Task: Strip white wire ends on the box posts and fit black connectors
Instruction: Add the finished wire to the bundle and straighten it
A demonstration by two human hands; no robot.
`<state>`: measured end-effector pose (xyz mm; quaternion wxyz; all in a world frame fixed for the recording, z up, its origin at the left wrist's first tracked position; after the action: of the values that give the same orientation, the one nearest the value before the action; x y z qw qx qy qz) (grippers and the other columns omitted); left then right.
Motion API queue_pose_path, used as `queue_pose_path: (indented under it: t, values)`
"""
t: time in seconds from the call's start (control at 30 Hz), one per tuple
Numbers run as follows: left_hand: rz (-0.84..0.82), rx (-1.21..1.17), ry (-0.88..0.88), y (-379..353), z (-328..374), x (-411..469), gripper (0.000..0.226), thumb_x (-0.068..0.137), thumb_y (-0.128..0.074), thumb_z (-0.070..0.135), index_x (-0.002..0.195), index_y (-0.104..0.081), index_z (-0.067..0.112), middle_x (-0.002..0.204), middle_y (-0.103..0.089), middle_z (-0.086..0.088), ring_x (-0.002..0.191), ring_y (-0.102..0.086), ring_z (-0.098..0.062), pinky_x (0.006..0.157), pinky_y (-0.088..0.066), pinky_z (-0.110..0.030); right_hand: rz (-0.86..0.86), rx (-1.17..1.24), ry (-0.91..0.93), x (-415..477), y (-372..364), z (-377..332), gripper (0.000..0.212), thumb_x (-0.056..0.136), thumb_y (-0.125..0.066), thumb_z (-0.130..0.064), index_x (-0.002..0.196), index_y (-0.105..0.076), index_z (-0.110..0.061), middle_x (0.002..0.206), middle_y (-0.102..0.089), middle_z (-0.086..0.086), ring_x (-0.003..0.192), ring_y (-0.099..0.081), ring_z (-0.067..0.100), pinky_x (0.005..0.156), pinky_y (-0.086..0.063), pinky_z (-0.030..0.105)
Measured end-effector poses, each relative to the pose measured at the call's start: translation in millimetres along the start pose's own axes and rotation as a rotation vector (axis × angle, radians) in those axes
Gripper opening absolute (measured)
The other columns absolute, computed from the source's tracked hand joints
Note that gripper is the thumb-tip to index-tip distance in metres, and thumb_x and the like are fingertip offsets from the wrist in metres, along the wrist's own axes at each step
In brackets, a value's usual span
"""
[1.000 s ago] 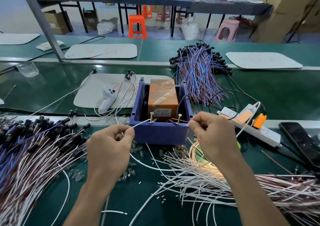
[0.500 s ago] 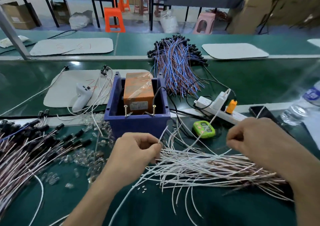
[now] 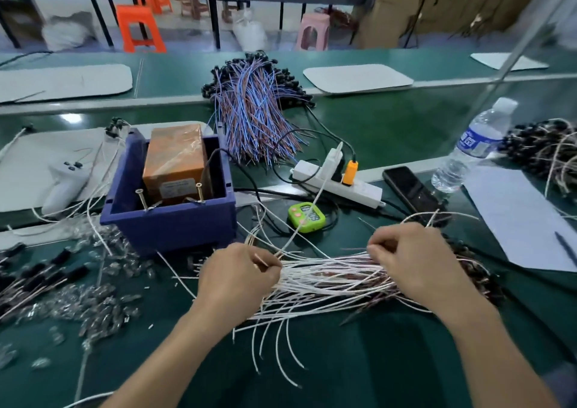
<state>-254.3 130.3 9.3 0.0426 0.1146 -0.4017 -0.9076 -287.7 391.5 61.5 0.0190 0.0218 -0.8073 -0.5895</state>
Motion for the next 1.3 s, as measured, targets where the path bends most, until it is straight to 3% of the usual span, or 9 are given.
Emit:
queue_pose_path:
  t: [0.23,0.4,0.53,0.7,0.77,0.93,1.03,1.17,1.3]
  values:
    - [0.043,-0.151,0.023,2,-10,-6,0.025,0.082,-0.081,0.029,0.074,-0.075,0.052,0.068,-0.071,0.025,0.057,-0.066,-0.003,0.046,-0.046,-0.017,0.083,0.305,0.132,-9,-53,-14,0.008,0.090,-0.073,-0.028,0.083,-0.074,-0.030,0.071,-0.069,-0.020,0.071,-0.065,0.009,0.073,-0.054,0.033]
    - [0.162,-0.195,-0.067,10,-6,-14,0.041,0.078,-0.087,0.029,0.093,-0.068,0.063,0.096,-0.068,0.026,0.084,-0.063,0.003,0.080,-0.053,-0.028,0.043,0.389,0.187,-11,-68,-30,0.009,0.094,-0.070,-0.030,0.088,-0.075,-0.032,0.073,-0.069,-0.020,0.078,-0.064,0.013,0.077,-0.054,0.035]
    - [0.289,-0.097,-0.205,18,4,-20,0.048,0.079,-0.087,0.020,0.118,-0.073,0.045,0.094,-0.067,0.029,0.094,-0.064,-0.002,0.090,-0.055,-0.039,0.104,0.508,0.200,-11,-68,-37,0.009,0.094,-0.070,-0.028,0.090,-0.078,-0.030,0.076,-0.071,-0.021,0.074,-0.067,0.003,0.074,-0.054,0.025]
    - [0.125,-0.103,-0.415,16,24,-26,0.062,0.077,-0.079,0.041,0.134,-0.058,0.054,0.129,-0.050,0.044,0.121,-0.046,0.019,0.099,-0.032,0.001,0.191,0.828,0.133,-5,-61,-50,0.009,0.092,-0.073,-0.021,0.092,-0.079,-0.027,0.081,-0.074,-0.017,0.080,-0.071,0.010,0.073,-0.055,0.023]
    - [0.014,-0.149,-0.426,9,33,-25,0.072,0.074,-0.069,0.041,0.141,-0.046,0.059,0.135,-0.046,0.045,0.123,-0.043,0.020,0.099,-0.030,0.003,0.133,0.891,0.192,-5,-60,-63,0.011,0.091,-0.072,-0.019,0.096,-0.080,-0.026,0.084,-0.076,-0.015,0.082,-0.072,0.011,0.076,-0.058,0.028]
    - [0.078,0.010,-0.346,7,27,-14,0.039,0.088,-0.073,0.033,0.122,-0.067,0.050,0.094,-0.069,0.033,0.094,-0.063,0.008,0.083,-0.051,-0.019,-0.024,0.822,0.251,-8,-61,-71,0.020,0.094,-0.068,-0.015,0.101,-0.081,-0.028,0.093,-0.076,-0.024,0.094,-0.070,-0.005,0.083,-0.051,0.010]
    - [0.069,0.104,-0.221,8,7,-6,0.014,0.096,-0.067,0.038,0.104,-0.078,0.042,0.081,-0.071,0.028,0.077,-0.065,0.003,0.074,-0.055,-0.028,0.044,0.599,0.188,3,-45,-42,0.041,0.094,-0.061,0.002,0.107,-0.080,-0.032,0.102,-0.075,-0.026,0.100,-0.066,-0.011,0.093,-0.047,0.006]
    - [-0.020,0.050,-0.108,9,-11,0,0.022,0.098,-0.064,0.038,0.080,-0.071,0.048,0.073,-0.068,0.031,0.061,-0.061,0.007,0.051,-0.042,-0.018,-0.238,0.113,0.173,26,-40,-17,0.070,0.080,-0.052,0.016,0.106,-0.076,-0.045,0.126,-0.065,-0.012,0.111,-0.062,0.010,0.094,-0.043,0.016]
    - [-0.056,-0.101,-0.069,7,-15,5,0.025,0.099,-0.064,0.037,0.078,-0.074,0.048,0.069,-0.071,0.018,0.045,-0.055,-0.001,0.040,-0.037,-0.016,-0.287,0.063,0.261,33,-49,-17,0.062,0.085,-0.056,0.009,0.107,-0.074,-0.045,0.125,-0.062,-0.009,0.112,-0.060,0.014,0.097,-0.045,0.021]
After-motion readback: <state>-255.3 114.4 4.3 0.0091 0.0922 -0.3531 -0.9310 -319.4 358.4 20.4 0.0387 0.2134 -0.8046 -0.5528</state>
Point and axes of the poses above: each hand's wrist, its own x-axis towards the middle knuckle, its own y-axis out of the back of the hand, z = x × y, the point moved 3 cm from there along x, towards the middle knuckle
